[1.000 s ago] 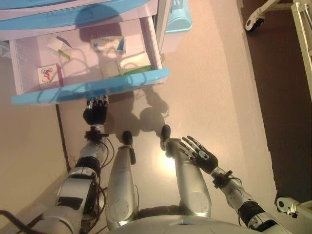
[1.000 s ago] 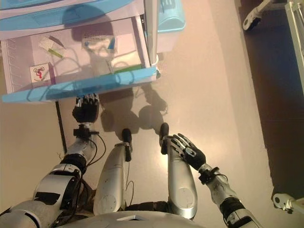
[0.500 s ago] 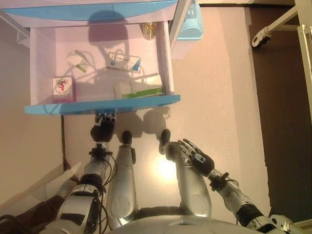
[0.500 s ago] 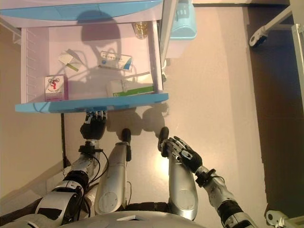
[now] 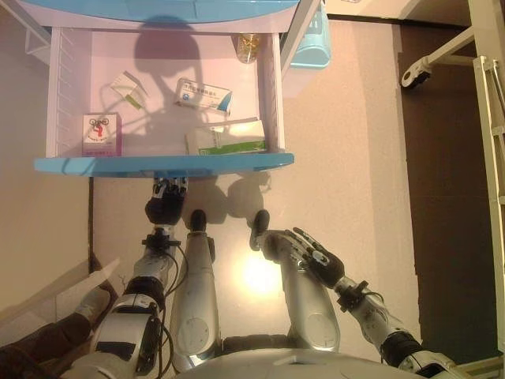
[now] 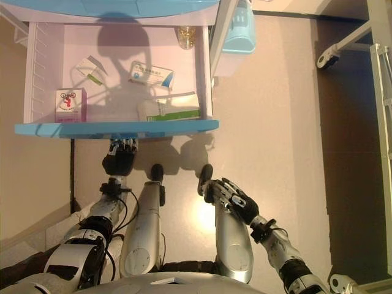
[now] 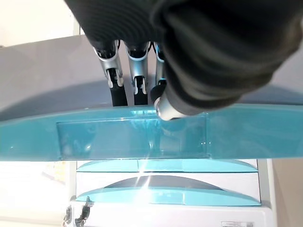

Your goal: Open the drawer and pick up the medicine

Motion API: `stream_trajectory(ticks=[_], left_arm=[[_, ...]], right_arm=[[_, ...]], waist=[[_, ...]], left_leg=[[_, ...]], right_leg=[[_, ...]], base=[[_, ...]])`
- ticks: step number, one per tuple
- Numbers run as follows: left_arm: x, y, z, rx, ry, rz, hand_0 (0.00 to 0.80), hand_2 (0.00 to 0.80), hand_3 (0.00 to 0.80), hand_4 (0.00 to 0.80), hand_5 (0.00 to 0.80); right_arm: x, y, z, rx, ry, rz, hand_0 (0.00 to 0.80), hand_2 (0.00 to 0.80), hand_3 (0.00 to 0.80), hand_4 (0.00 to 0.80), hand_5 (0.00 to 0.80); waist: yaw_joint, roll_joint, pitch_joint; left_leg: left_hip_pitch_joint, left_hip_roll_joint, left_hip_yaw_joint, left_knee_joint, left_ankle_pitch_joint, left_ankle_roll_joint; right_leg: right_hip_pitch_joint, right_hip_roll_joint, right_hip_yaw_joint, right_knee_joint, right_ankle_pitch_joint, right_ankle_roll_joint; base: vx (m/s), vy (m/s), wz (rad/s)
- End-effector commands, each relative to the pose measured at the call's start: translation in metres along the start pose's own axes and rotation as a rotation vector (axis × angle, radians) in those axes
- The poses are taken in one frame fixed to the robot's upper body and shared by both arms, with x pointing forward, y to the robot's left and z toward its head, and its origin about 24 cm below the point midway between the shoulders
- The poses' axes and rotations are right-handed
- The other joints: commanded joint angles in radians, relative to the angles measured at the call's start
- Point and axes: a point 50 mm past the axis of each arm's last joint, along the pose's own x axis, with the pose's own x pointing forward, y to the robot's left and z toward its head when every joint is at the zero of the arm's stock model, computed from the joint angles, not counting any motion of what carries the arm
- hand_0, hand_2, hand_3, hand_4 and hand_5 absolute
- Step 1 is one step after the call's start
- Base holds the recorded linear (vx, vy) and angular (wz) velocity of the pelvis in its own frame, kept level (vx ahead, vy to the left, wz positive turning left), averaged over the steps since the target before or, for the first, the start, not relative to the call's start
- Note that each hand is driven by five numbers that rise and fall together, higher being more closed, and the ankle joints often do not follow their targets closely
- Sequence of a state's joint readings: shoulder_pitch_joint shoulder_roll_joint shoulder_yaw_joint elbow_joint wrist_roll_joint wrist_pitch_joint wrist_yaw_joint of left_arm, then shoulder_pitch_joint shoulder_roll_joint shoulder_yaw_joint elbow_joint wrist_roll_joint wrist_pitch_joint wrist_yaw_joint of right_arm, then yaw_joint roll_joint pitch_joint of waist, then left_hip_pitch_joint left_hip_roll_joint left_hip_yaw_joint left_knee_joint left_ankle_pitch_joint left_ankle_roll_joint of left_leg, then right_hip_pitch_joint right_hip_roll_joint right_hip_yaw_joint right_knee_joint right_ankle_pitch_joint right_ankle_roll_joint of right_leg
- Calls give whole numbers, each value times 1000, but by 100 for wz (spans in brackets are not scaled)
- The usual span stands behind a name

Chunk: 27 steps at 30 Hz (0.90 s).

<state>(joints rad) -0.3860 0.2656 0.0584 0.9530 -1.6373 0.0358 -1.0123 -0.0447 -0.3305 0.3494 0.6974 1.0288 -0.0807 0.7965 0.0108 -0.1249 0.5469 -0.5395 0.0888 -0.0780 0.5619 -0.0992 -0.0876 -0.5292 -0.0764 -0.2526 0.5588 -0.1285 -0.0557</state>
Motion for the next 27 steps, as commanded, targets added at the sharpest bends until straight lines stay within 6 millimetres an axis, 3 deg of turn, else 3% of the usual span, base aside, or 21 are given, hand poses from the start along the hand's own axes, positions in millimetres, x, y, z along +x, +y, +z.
stream_trajectory(ticks=[1,20,27], left_arm=[[-84,36,30,25,-66,467,0,0,0,0,0],[-101,52,51,-21,-99,865,0,0,0,0,0],[-110,55,50,46,-17,933,0,0,0,0,0]], right_arm=[[-6,14,-20,50,-7,54,0,0,0,0,0],[-15,4,-18,34,36,20,0,0,0,0,0],[-19,-3,-5,-5,-57,-71,0,0,0,0,0]], waist=[[27,-36,-27],[2,-37,-27],[-3,-39,-27]], left_leg=[[25,-40,83,-110,0,78],[-7,-36,93,-28,-24,79],[5,-32,101,-38,-24,80]], right_leg=[[7,3,-20,252,-204,54],[-23,-7,-1,320,-233,46],[-18,-8,-2,309,-224,52]], base=[[8,3,7],[20,26,3],[36,-5,-2]])
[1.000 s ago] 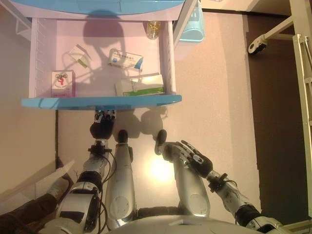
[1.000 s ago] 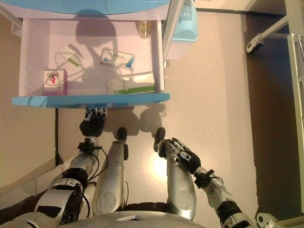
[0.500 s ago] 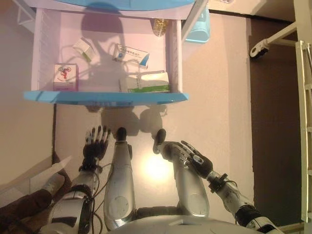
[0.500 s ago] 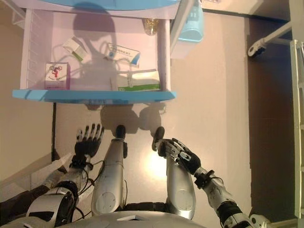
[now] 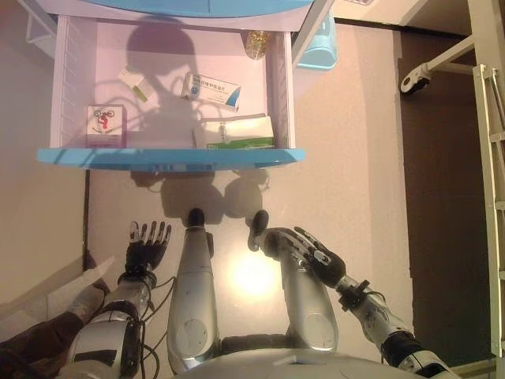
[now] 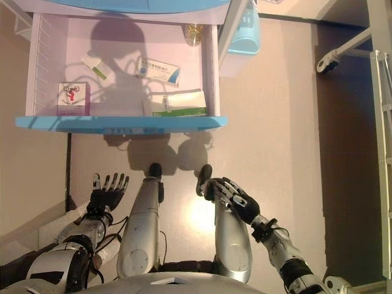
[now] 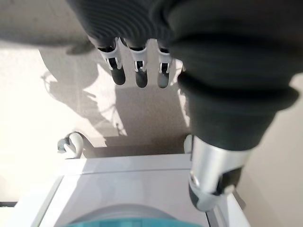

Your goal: Open the drawer and pick up the medicine

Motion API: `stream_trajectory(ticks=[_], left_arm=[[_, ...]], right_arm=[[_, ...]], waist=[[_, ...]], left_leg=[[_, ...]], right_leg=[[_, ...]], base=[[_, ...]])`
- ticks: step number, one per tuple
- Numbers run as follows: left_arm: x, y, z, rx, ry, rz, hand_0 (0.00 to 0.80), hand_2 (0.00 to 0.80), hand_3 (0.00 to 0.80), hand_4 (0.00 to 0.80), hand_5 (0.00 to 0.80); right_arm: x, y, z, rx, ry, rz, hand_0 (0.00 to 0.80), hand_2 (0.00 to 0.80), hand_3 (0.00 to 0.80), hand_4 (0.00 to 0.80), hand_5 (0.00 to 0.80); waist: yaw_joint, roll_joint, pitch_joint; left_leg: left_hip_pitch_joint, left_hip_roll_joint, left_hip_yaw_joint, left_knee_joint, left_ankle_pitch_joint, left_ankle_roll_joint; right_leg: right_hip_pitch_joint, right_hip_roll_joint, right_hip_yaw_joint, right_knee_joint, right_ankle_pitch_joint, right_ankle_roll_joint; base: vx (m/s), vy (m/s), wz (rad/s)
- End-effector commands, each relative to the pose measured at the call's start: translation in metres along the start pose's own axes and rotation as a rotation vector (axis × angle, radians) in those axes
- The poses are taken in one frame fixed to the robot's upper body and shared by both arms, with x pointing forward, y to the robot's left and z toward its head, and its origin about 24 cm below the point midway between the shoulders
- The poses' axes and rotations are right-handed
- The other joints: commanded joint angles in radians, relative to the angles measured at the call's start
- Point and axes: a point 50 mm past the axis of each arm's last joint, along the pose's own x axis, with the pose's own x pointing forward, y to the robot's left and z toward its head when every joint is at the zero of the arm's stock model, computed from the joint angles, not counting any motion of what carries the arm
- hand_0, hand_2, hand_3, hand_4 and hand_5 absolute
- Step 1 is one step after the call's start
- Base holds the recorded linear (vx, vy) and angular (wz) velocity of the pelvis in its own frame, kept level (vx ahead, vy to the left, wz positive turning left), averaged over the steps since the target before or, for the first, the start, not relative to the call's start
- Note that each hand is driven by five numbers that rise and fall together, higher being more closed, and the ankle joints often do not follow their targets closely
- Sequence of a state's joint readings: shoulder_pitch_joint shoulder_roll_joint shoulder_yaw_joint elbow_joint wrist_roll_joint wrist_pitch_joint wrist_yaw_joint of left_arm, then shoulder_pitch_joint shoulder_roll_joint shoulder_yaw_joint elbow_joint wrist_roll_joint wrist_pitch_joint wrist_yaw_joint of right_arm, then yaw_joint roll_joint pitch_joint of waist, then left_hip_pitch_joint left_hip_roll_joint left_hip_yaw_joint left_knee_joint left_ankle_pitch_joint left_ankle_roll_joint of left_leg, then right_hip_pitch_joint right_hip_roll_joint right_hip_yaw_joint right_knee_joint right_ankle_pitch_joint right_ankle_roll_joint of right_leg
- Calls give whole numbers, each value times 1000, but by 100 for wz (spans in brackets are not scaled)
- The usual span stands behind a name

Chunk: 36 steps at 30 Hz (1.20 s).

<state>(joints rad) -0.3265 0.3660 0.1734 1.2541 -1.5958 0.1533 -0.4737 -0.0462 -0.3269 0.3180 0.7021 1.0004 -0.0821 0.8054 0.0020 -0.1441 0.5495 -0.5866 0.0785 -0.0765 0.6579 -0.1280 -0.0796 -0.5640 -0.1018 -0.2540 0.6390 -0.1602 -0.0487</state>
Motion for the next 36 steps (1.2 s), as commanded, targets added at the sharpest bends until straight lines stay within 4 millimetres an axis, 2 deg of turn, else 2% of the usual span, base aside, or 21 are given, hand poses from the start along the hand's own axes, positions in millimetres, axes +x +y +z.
stream_trajectory(ticks=[1,4,7,11,13,15,19,20,24,27,30,33,36], left_arm=[[-15,20,6,93,32,57,0,0,0,0,0],[-21,28,5,126,69,84,0,0,0,0,0],[-33,43,6,188,109,117,0,0,0,0,0],[-60,68,10,384,167,147,0,0,0,0,0],[-70,74,14,485,176,137,0,0,0,0,0],[-79,75,20,642,171,91,0,0,0,0,0],[-85,67,25,688,124,-2,0,0,0,0,0],[-84,62,25,686,113,-24,0,0,0,0,0],[-89,58,25,725,101,-54,0,0,0,0,0],[-88,55,21,775,123,-66,0,0,0,0,0],[-85,53,18,824,153,-72,0,0,0,0,0],[-83,52,14,838,184,-64,0,0,0,0,0],[-81,50,15,860,199,-59,0,0,0,0,0]], right_arm=[[-19,-4,-4,8,-79,-107,0,0,0,0,0],[-23,-12,10,-25,-165,-215,0,0,0,0,0],[-29,-18,36,-106,-298,-350,0,0,0,0,0],[-43,-13,83,-251,-517,-459,0,0,0,0,0],[-50,-9,103,-335,-580,-485,0,0,0,0,0],[-62,1,134,-462,-680,-499,0,0,0,0,0],[-77,26,181,-740,-814,-518,0,0,0,0,0],[-79,36,193,-827,-844,-512,0,0,0,0,0],[-80,72,222,-1173,-903,-522,0,0,0,0,0],[-69,109,247,-1437,-890,-471,0,0,0,0,0],[-56,141,267,-1612,-884,-400,0,0,0,0,0],[-41,167,285,-1737,-852,-320,0,0,0,0,0],[-28,184,295,-1804,-826,-276,0,0,0,0,0]], waist=[[5,-18,-29],[5,-8,-29],[4,7,-29],[3,26,-29],[3,34,-29],[4,48,-29],[12,72,-29],[17,82,-29],[25,94,-29],[34,101,-30],[49,103,-30],[74,100,-30],[95,95,-30]], left_leg=[[56,-21,102,-140,6,72],[69,-21,109,-160,10,72],[87,-24,116,-181,10,75],[121,-30,131,-218,10,88],[142,-31,138,-238,9,95],[165,-31,149,-264,10,104],[207,-39,160,-304,5,113],[206,-33,167,-323,30,119],[245,-39,172,-352,24,125],[274,-47,171,-375,21,129],[297,-57,172,-398,22,131],[317,-67,168,-412,21,132],[326,-71,161,-420,20,135]], right_leg=[[19,17,0,223,-188,48],[24,14,1,210,-177,54],[31,6,6,197,-159,62],[46,-5,16,179,-118,82],[56,-8,21,171,-99,93],[67,-15,26,160,-77,106],[92,-22,37,137,-39,133],[88,-22,27,121,-4,127],[113,-30,32,99,37,152],[135,-34,38,69,67,169],[166,-35,38,14,88,177],[201,-38,34,-39,103,183],[221,-41,26,-64,109,184]], base=[[0,0,0],[29,13,-4],[34,20,-2],[39,26,-2],[35,39,-8],[32,57,-9],[17,49,-4],[-31,29,-3],[20,18,0],[35,16,0],[32,1,-4],[43,-20,-3],[39,-29,6]])
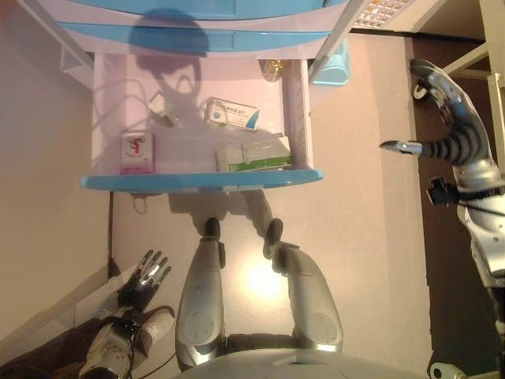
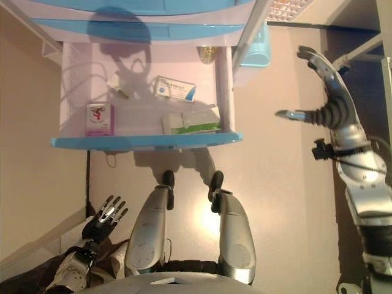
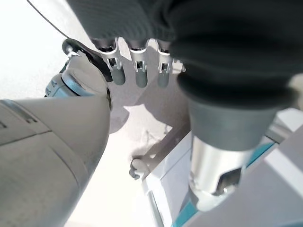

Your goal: Open the drawer and pick up the medicine

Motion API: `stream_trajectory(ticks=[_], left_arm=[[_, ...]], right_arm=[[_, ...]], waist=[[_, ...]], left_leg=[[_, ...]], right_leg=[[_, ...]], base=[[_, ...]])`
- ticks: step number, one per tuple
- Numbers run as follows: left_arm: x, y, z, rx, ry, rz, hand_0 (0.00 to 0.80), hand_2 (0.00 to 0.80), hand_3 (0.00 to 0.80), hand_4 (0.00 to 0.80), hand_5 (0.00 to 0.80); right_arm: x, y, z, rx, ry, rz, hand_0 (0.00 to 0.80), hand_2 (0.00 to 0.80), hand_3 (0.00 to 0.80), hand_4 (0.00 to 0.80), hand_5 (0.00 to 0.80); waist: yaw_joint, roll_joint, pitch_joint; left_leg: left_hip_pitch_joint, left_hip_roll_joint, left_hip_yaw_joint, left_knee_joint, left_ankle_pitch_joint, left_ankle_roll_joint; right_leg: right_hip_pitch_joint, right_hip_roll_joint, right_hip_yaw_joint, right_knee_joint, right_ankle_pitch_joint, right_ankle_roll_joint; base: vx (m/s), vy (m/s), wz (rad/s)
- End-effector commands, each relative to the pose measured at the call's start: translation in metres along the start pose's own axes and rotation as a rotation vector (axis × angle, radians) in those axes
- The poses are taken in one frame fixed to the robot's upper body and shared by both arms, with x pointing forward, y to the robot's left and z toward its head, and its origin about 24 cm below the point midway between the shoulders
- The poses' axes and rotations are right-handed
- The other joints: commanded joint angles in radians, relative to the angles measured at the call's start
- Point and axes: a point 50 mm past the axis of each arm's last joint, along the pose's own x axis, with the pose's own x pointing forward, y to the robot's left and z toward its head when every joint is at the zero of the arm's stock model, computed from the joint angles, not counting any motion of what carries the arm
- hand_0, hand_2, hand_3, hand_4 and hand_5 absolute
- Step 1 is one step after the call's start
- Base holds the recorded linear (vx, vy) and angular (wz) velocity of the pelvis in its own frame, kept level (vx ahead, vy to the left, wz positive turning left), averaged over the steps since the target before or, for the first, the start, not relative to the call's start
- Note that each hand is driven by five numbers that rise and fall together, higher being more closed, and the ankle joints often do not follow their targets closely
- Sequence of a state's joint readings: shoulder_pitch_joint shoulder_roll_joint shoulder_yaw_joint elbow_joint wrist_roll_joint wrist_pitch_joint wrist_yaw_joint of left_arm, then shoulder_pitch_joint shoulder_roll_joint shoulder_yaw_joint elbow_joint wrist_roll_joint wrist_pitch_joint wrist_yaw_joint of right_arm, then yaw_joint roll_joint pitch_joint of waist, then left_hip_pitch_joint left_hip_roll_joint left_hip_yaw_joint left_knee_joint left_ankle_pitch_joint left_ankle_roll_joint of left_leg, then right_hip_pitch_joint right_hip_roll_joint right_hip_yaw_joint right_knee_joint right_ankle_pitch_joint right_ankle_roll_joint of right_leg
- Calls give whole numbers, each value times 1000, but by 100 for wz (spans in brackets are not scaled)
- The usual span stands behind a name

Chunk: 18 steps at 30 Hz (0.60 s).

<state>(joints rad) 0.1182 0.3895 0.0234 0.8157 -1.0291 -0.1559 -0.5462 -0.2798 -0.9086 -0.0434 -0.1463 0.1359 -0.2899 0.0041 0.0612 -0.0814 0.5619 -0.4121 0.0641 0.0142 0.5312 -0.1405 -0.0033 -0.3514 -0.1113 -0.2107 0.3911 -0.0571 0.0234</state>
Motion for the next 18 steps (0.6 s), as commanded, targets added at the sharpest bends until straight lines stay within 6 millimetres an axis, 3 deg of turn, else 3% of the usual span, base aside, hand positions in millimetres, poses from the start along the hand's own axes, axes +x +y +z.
stream_trajectory(ticks=[1,9,18], left_arm=[[-12,6,-4,83,62,4,0,0,0,0,0],[-13,9,6,125,72,17,0,0,0,0,0],[-12,7,7,128,96,13,0,0,0,0,0]], right_arm=[[29,-15,22,-83,-84,28,0,0,0,0,0],[65,0,25,-108,-74,202,0,0,0,0,0],[86,32,18,-144,-17,373,0,0,0,0,0]], waist=[[46,31,-42],[106,32,-42],[160,58,-42]], left_leg=[[156,-59,68,-295,33,58],[152,-78,38,-294,35,60],[108,-107,2,-266,41,59]], right_leg=[[20,-32,-22,169,3,110],[54,-41,-51,125,-1,102],[57,-55,-84,103,-31,79]], base=[[41,-28,5],[41,-6,14],[29,6,16]])
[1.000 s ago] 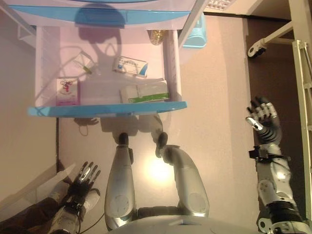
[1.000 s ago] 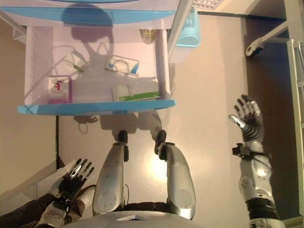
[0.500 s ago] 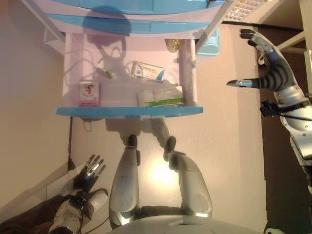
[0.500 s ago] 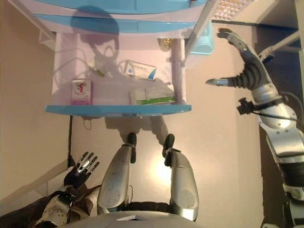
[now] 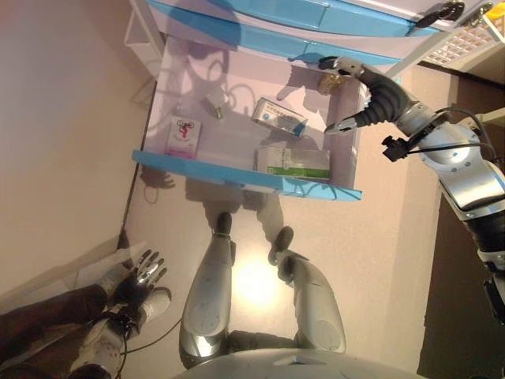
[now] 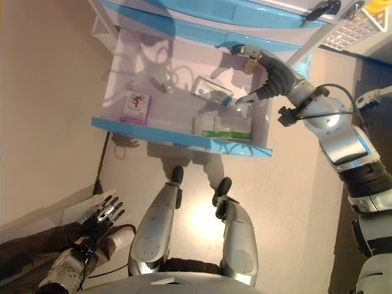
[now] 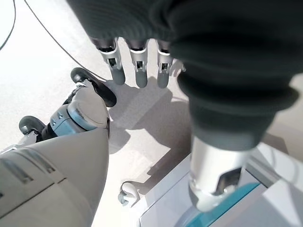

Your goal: Open the drawer and pick up the medicine

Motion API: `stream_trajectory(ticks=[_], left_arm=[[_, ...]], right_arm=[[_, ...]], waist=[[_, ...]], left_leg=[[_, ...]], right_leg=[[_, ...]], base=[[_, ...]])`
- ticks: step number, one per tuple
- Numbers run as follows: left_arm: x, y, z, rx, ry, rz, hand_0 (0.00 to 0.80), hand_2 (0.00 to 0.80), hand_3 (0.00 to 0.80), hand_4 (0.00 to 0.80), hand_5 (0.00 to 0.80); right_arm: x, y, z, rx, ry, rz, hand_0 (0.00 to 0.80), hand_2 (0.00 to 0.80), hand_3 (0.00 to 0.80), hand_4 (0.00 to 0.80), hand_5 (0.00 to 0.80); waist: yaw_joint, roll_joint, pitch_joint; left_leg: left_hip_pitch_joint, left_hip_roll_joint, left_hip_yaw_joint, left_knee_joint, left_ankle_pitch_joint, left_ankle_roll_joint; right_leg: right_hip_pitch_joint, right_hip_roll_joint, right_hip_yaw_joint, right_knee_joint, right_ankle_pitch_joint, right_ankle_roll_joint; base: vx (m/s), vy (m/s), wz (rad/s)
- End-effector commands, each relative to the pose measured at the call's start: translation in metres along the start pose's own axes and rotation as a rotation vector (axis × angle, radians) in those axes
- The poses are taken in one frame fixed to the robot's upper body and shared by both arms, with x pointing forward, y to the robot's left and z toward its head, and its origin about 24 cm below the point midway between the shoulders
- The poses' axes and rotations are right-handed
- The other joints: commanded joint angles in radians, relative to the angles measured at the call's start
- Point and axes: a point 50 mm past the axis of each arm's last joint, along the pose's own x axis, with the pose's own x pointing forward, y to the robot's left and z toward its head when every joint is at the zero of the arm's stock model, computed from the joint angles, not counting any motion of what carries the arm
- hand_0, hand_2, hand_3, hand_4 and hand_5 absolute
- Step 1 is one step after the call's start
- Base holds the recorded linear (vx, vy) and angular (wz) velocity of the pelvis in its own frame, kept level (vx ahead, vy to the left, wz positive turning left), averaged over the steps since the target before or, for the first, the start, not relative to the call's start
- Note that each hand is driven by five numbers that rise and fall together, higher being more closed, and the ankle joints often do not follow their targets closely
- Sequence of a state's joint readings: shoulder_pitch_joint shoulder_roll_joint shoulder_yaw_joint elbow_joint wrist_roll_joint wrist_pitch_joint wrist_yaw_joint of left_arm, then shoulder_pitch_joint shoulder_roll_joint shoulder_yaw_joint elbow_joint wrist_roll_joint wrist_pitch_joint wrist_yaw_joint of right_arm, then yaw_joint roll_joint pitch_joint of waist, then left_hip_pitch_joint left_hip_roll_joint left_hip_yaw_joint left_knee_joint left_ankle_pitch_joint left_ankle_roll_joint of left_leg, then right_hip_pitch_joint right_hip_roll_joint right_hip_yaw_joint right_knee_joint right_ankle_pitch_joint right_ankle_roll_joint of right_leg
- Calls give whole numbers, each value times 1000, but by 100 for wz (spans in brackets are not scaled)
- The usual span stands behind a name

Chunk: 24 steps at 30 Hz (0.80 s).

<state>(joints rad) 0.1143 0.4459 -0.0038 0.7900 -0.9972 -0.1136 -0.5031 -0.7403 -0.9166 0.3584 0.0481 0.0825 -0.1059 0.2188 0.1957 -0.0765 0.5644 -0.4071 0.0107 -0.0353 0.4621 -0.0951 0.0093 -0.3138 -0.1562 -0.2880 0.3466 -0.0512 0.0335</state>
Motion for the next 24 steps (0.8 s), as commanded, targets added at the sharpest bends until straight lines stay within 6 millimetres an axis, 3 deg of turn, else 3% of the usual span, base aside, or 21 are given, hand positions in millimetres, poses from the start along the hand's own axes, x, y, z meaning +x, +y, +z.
stream_trajectory(ticks=[1,10,24], left_arm=[[-12,2,-6,59,49,-11,0,0,0,0,0],[-14,-4,-22,62,93,-23,0,0,0,0,0],[-16,-14,-42,42,141,-49,0,0,0,0,0]], right_arm=[[12,-12,10,-85,-26,5,0,0,0,0,0],[28,-3,-16,-173,108,2,0,0,0,0,0],[21,-24,-71,-348,452,-185,0,0,0,0,0]], waist=[[30,59,-44],[63,116,-44],[85,183,-44]], left_leg=[[95,-58,47,-191,-3,47],[37,-85,23,-153,2,47],[10,-101,18,-126,-18,39]], right_leg=[[16,-13,-9,148,-40,66],[-21,-32,-28,156,-73,41],[-61,-59,-27,199,-127,29]], base=[[17,41,12],[8,44,13],[10,40,5]])
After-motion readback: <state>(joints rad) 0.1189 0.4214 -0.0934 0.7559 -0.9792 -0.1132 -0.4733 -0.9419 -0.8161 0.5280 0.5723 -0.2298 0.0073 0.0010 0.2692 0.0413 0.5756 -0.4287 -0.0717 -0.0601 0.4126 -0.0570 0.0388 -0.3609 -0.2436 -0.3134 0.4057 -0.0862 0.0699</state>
